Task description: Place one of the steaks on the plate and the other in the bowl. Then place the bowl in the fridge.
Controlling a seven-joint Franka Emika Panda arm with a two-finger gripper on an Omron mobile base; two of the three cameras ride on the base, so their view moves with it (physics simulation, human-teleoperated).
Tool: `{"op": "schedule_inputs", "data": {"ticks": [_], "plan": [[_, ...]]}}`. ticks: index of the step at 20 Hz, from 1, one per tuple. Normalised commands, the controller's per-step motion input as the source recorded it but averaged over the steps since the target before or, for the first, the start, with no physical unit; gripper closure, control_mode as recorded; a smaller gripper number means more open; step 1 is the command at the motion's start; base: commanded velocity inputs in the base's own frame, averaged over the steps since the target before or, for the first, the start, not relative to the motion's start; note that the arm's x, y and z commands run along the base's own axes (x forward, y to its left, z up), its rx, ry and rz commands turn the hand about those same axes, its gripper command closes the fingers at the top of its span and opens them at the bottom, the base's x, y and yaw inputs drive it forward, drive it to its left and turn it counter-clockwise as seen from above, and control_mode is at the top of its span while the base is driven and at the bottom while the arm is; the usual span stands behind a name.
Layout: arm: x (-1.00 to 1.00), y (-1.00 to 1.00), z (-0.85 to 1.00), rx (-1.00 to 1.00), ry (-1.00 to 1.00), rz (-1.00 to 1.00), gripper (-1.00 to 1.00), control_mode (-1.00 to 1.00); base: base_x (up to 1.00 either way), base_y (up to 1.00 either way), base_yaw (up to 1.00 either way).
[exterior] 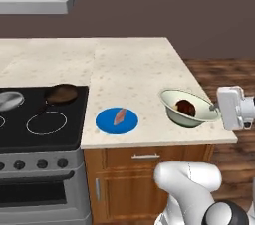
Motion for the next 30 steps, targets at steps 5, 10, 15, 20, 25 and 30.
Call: {"op": "schedule_inputs", "data": {"ticks": [5, 10, 15, 20, 25, 30], "plan": [[0.0, 0.0, 0.0, 0.0, 0.0, 0.0, 1.0, 1.0, -0.18, 0.68, 0.4], [0.0, 0.0, 0.0, 0.0, 0.0, 0.0, 1.0, 1.0, -0.07, 0.76, 0.48], [0.0, 0.0, 0.0, 0.0, 0.0, 0.0, 1.0, 1.0, 0.0, 0.87, 0.44], [0.0, 0.0, 0.0, 0.0, 0.0, 0.0, 1.0, 1.0, 0.0, 0.98, 0.35], [0.0, 0.0, 0.0, 0.0, 0.0, 0.0, 1.0, 1.0, 0.01, 0.98, 0.42], [0.0, 0.0, 0.0, 0.0, 0.0, 0.0, 1.0, 1.0, 0.05, 0.68, 0.61]]}}
